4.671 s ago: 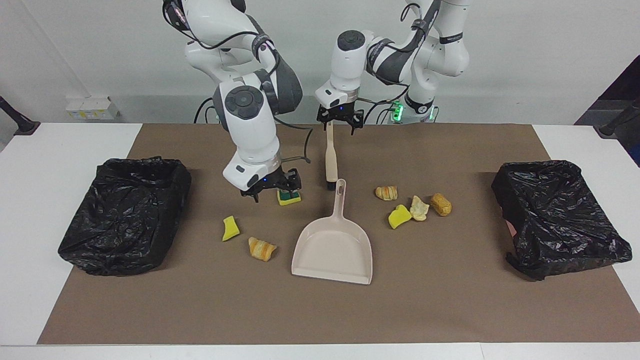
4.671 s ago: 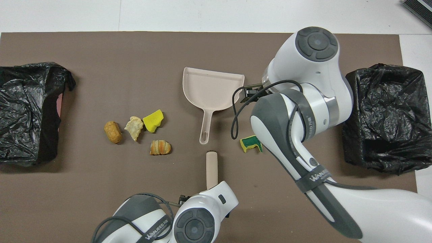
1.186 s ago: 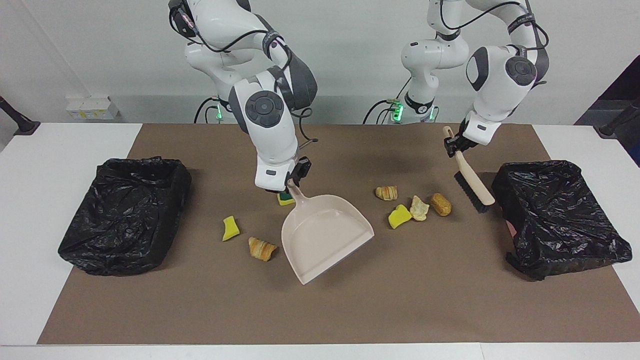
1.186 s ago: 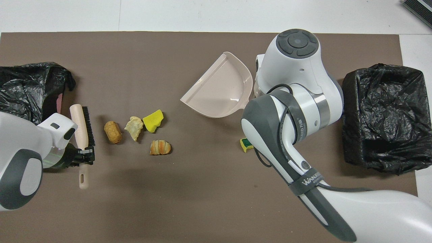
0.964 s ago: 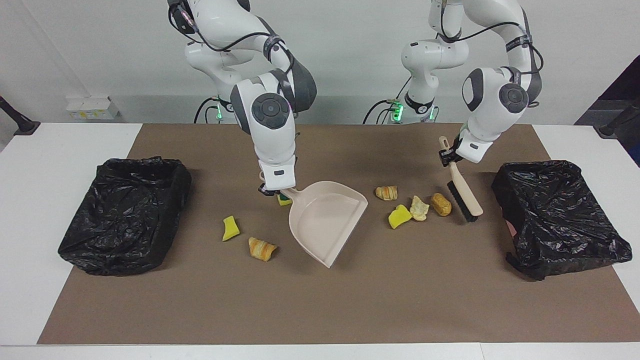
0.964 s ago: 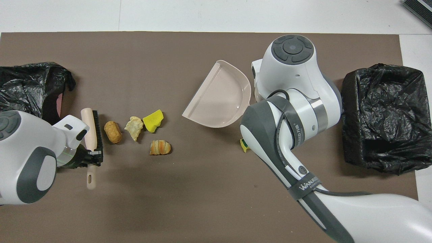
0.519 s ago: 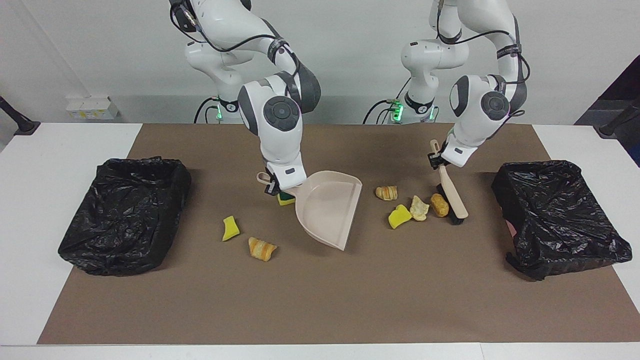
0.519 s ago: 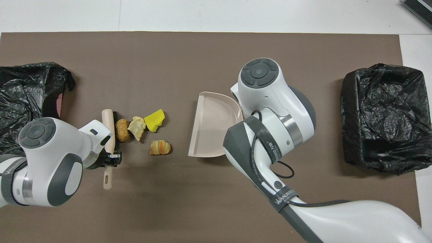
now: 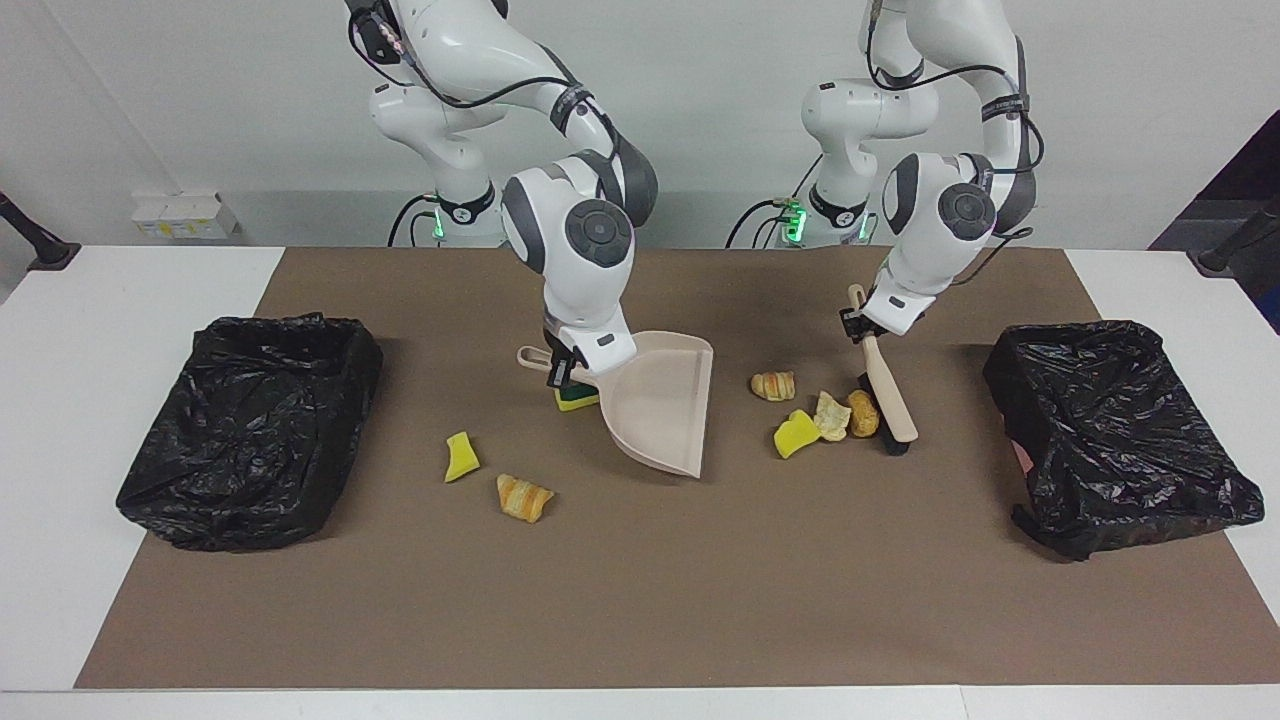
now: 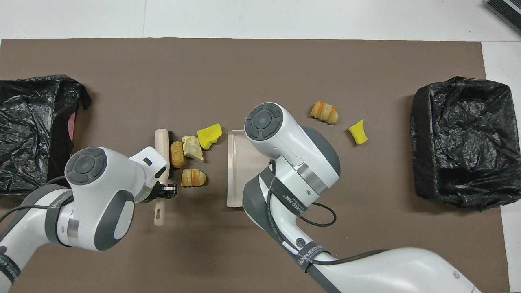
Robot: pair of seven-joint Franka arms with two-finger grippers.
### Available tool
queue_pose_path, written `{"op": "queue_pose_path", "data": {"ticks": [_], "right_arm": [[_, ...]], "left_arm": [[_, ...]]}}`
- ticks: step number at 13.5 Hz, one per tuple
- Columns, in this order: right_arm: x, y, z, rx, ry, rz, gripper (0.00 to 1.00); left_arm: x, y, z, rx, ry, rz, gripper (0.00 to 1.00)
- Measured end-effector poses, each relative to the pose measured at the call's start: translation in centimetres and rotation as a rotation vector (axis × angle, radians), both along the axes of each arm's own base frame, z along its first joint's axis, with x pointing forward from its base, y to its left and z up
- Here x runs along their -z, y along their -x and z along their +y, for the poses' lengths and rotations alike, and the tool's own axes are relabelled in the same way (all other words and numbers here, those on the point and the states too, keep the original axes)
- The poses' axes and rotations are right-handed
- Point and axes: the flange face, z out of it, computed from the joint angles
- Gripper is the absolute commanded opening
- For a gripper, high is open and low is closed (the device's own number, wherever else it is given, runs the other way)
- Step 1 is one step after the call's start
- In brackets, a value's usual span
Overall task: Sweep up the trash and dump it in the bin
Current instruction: 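Sweep the bread and sponge pieces into the dustpan with the left gripper's brush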
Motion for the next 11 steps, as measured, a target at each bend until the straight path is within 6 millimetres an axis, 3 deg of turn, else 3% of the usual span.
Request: {"op": "queue_pose_path", "data": {"ticks": [8,11], "right_arm": [[1.0,-0.4,0.8,-0.018,-0.024,-0.026,0.00],[1.0,-0.4,0.8,-0.020,-0.025,-0.026,0.00]], "left_arm": [[-1.5,4.2,-11.0,0.086,0.127,-0.002,0.00],[-2.7,4.1,-12.1,0.037,0.162,0.005,0.00]]}}
